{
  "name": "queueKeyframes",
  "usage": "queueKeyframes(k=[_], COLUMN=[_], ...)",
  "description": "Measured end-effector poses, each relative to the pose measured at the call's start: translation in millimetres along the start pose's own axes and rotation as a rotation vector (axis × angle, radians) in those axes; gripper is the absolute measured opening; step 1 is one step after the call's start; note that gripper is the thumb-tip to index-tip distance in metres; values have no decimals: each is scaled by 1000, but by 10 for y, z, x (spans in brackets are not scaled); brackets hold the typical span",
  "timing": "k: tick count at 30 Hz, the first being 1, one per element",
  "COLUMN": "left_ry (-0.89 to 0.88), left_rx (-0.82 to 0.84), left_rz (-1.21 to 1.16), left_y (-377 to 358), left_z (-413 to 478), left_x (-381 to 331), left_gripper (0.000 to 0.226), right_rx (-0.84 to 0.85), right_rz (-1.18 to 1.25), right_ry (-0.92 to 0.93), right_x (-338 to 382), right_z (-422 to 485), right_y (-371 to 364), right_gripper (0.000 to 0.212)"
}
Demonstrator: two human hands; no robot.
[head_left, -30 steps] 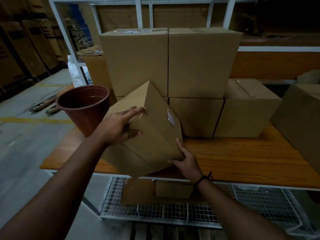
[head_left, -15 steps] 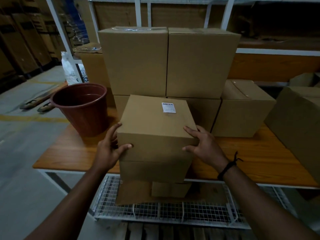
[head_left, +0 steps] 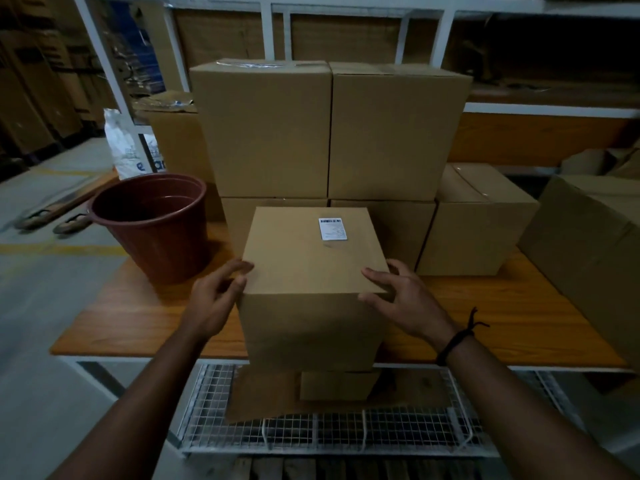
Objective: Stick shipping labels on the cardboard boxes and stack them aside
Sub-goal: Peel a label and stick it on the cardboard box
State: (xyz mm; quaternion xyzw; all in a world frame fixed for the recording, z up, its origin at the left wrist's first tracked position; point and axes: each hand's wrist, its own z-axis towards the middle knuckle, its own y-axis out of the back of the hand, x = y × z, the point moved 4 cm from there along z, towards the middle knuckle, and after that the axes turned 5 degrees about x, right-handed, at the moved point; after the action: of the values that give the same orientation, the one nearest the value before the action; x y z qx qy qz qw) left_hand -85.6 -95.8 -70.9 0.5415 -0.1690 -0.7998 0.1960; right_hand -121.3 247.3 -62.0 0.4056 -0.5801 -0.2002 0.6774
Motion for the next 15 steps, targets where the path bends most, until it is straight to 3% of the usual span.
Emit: queueKeyframes(k=[2,8,12,15], left_ry=[63,112,112,110], left_rx=[102,431,424,335], left_rz=[8,508,581,627], left_y=[2,48,-58,-93], left_z=[201,765,932,989], left_x=[-43,-134,-147,-125], left_gripper=[43,67,51,43], right_rx=[-12,-43,-30,-22], right_rz=[12,-98,-51,43], right_ry=[-19,-30,-136,-207], right_x=[35,406,416,357], right_z=[40,370,740,1009], right_y=[78,254,313,310], right_gripper=[48,20,7,13])
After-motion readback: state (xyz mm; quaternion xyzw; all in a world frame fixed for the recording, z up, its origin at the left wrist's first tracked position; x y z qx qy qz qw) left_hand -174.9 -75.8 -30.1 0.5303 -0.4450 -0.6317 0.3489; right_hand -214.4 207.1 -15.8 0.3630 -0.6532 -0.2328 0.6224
